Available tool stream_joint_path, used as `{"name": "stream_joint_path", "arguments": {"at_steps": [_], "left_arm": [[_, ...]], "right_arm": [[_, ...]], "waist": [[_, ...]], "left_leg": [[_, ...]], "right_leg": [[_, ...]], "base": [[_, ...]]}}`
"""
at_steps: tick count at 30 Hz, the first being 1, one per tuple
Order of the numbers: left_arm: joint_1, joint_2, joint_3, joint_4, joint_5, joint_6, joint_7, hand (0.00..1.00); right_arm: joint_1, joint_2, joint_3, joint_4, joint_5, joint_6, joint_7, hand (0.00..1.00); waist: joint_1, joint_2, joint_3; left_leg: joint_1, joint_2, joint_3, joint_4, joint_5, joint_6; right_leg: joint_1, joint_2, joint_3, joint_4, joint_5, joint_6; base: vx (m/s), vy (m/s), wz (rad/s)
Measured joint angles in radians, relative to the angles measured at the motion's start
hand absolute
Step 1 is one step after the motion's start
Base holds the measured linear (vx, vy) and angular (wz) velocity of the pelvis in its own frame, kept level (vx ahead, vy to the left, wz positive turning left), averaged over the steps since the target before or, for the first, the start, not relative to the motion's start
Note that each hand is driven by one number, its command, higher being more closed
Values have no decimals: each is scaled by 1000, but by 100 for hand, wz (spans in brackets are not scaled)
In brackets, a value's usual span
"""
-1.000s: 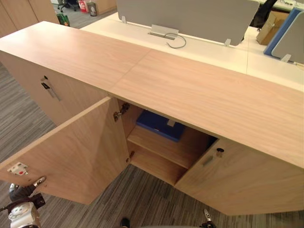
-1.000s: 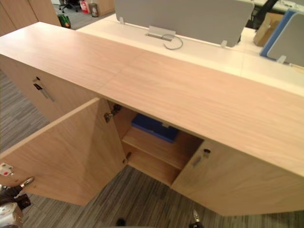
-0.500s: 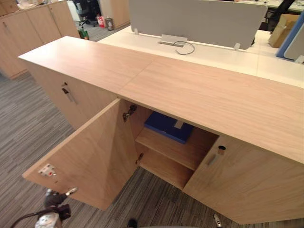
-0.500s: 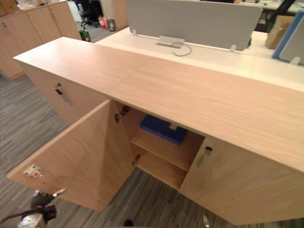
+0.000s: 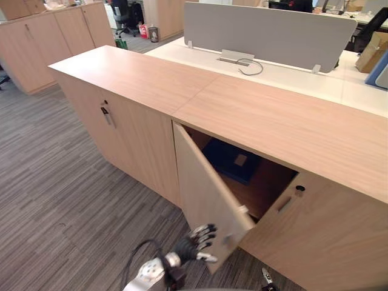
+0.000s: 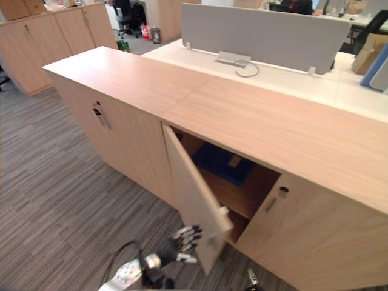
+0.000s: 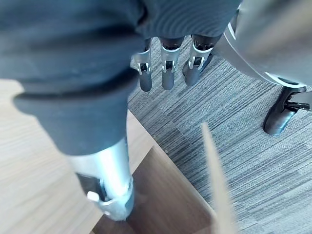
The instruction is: Walk over to the cabinet, pick up the folder, carry it to the office cabinet, place the folder inside the office cabinet, then close the office cabinet door
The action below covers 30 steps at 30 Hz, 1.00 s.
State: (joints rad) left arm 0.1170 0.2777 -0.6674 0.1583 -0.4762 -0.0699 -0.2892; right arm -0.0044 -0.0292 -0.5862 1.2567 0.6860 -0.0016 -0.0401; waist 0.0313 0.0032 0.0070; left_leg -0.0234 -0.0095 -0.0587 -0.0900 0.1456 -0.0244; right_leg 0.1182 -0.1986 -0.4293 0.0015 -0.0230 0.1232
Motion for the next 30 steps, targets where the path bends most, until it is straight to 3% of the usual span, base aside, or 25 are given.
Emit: {"name": "stream_joint_path", "arguments": {"at_steps": [7, 16, 18, 22, 24, 30], "left_arm": [[-48, 4, -52, -5, -41, -7, -12, 0], [-21, -6, -33, -31, -48, -7, -21, 0], [8, -28, 25, -30, -48, -7, -2, 0], [45, -112, 249, 75, -48, -27, 63, 0], [59, -113, 330, 137, -48, -34, 77, 0], [119, -173, 637, 522, -63, -8, 131, 0]], "right_arm": [[-6, -24, 31, 2, 0, 2, -8, 0], [-24, -38, 39, 1, 1, 2, -8, 0], [-24, -39, 41, 1, 4, 2, -14, 0], [-24, -38, 40, 1, 43, 0, -37, 0], [-23, -37, 36, -5, 43, 0, -43, 0], [-20, -15, 20, -10, 42, 2, -43, 0]], "waist": [[-18, 3, 2], [-17, 5, 42], [-17, 2, 48], [-16, -3, 52], [-16, -5, 54], [-20, -17, 62]], "left_leg": [[9, -35, -94, 3, 9, 9], [31, -46, -99, 3, 9, 12], [31, -45, -99, 3, 8, 11], [39, -41, -88, 3, 8, 10], [49, -36, -68, 3, 3, 6], [80, 4, 43, 3, -32, -6]], "right_leg": [[79, -14, -114, -25, 3, 10], [103, -28, -122, -23, 1, 12], [102, -28, -122, -23, -1, 13], [105, -26, -113, -24, -1, 13], [107, -25, -99, -23, 1, 16], [74, -7, 9, -22, 2, 14]], "base": [[47, 8, 43], [3, 11, 3], [0, 0, 0], [7, 0, -5], [18, -5, -24], [7, -20, -53]]}}
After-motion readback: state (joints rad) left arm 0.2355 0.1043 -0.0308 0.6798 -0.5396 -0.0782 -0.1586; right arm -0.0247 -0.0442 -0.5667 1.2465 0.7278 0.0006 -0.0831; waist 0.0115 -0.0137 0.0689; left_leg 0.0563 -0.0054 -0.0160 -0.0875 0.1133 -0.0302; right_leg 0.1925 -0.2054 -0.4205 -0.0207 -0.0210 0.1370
